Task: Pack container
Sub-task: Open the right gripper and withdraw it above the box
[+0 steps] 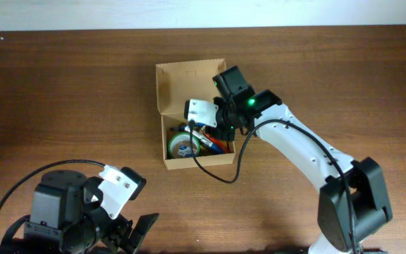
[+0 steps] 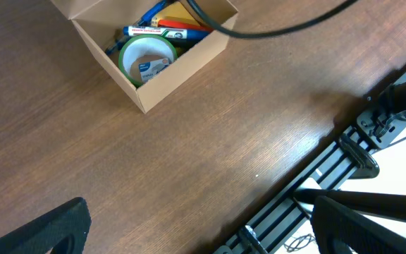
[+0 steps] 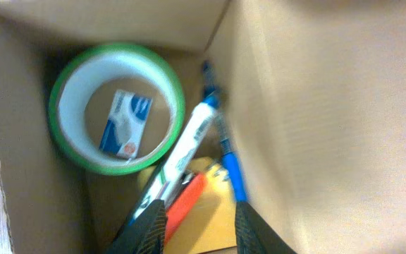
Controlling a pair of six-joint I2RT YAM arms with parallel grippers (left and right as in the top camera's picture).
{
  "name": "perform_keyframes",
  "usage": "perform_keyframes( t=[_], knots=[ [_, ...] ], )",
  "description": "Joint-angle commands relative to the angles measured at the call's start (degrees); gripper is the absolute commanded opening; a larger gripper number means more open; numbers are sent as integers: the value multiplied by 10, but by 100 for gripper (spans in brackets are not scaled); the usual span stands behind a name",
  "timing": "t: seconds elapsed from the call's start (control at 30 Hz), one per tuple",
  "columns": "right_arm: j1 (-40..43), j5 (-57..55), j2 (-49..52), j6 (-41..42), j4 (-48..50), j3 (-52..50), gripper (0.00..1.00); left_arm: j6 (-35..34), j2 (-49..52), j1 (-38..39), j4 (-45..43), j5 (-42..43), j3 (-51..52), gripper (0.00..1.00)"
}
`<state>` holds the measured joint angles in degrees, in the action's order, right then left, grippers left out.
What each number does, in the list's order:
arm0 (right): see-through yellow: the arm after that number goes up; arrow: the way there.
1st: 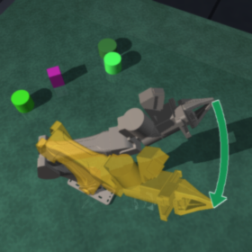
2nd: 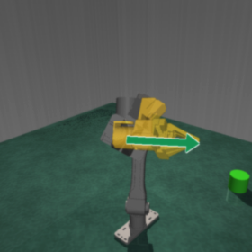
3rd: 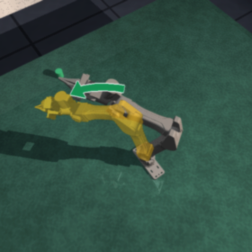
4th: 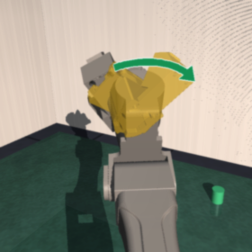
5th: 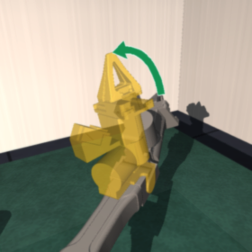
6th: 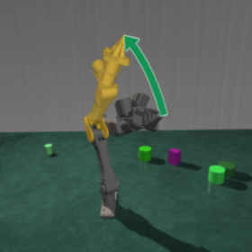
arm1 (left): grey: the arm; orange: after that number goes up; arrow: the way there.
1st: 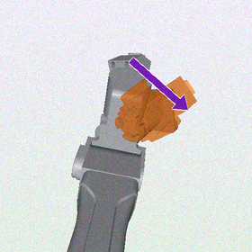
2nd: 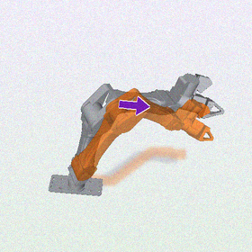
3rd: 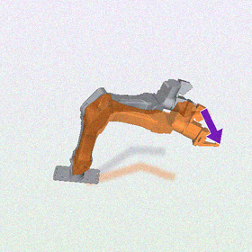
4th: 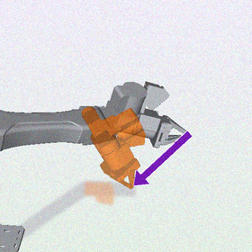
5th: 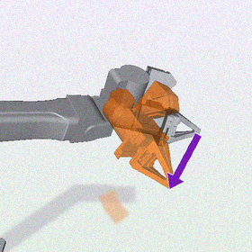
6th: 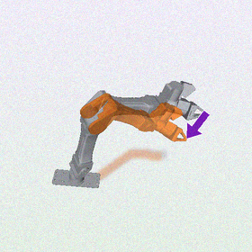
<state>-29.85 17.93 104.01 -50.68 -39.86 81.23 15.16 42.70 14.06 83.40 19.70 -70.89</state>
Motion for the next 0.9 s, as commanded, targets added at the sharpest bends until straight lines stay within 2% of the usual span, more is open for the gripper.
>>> perform_keyframes(
  t=[0.0, 0.07, 0.1, 0.37, 0.63, 0.87],
  knots=[
    [-2, -2, -42, 70, 1, 41, 24, -6, 0, 0, 0, 10, -6, 100],
    [3, -3, -50, 112, 1, 57, 8, -6, 0, 0, 0, 10, -6, 100],
    [7, -2, -54, 131, 2, 64, 4, -6, 0, 0, 0, 10, -6, 99],
    [43, -2, -66, 228, -9, 81, 4, -6, 0, 0, 0, 8, -6, 100],
    [85, -2, -66, 252, -66, 81, 4, -6, 0, 0, 1, 8, -6, 100],
    [150, -2, -65, 321, -69, 81, 4, -6, 0, 0, 1, 8, -6, 100]
  ],
)
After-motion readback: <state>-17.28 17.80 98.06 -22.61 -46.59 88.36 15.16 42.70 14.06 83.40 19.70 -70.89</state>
